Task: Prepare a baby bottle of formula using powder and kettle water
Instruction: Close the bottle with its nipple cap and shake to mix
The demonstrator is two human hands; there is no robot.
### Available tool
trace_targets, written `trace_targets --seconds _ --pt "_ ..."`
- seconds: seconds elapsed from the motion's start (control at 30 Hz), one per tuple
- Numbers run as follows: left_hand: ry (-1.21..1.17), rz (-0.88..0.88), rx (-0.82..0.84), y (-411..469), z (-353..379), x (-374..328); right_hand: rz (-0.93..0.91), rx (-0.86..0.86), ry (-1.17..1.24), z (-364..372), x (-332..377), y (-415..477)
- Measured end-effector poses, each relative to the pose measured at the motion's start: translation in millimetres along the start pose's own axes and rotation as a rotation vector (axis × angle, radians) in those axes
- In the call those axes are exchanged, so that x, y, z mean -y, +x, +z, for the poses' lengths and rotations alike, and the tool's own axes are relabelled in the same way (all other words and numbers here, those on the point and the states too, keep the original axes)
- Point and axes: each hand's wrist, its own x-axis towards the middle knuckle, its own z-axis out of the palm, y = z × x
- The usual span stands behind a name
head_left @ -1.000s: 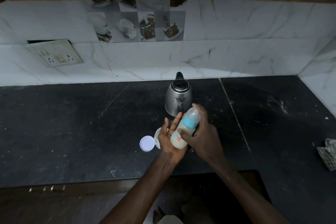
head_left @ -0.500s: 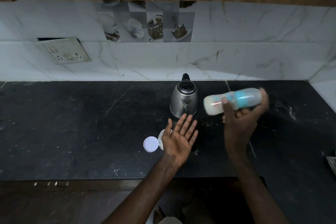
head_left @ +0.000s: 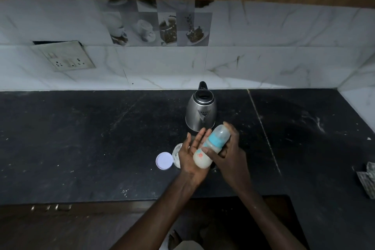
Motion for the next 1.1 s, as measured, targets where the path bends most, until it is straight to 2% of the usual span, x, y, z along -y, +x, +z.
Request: trace_targets --seconds 0.23,0.5,0.67,0.77,0.8,0.83,0.93,0.97,1.0,1.07,1.1 --pt "0.026 0.008 -0.027 -3.8 0.0 -3.6 0.031 0.214 0.067 -24.6 -7.1 13.5" --pt "0.030 -0.002 0.006 -1.6 2.6 -4.2 -0.035 0.182 0.138 -22.7 -5.0 16.2" --pt "0.056 0.013 0.016 1.6 3.1 -6.1 -0.121 0.033 0.029 -31.0 15.8 20.2" --pt "0.121 0.044 0.005 3.7 0.8 -10.5 -0.205 -0.369 0.151 -41.9 25.8 25.0" --pt "0.121 0.045 0.014 4.1 -0.7 -10.6 -0.211 -0.450 0.166 -41.0 26.5 24.4" --pt "0.113 0.046 0.013 4.5 -1.9 -10.2 -0.187 -0.443 0.137 -37.0 30.1 23.3" --pt "0.092 0.039 0.001 6.7 -5.1 -7.2 -0.103 -0.066 -0.168 -23.5 32.8 15.8" --pt "0.102 0.037 0.000 7.5 -5.6 -6.0 -0.119 -0.080 -0.223 -25.9 33.8 17.4" --pt "0.122 0.037 -0.008 8.4 -5.8 -6.2 -0.143 -0.205 -0.192 -30.5 36.2 22.2" --pt "0.134 0.041 0.000 9.8 -6.6 -7.0 -0.173 -0.503 0.048 -37.3 40.2 29.4" --pt "0.125 0.040 0.007 10.0 -6.9 -6.8 -0.179 -0.537 0.108 -37.1 41.7 29.1"
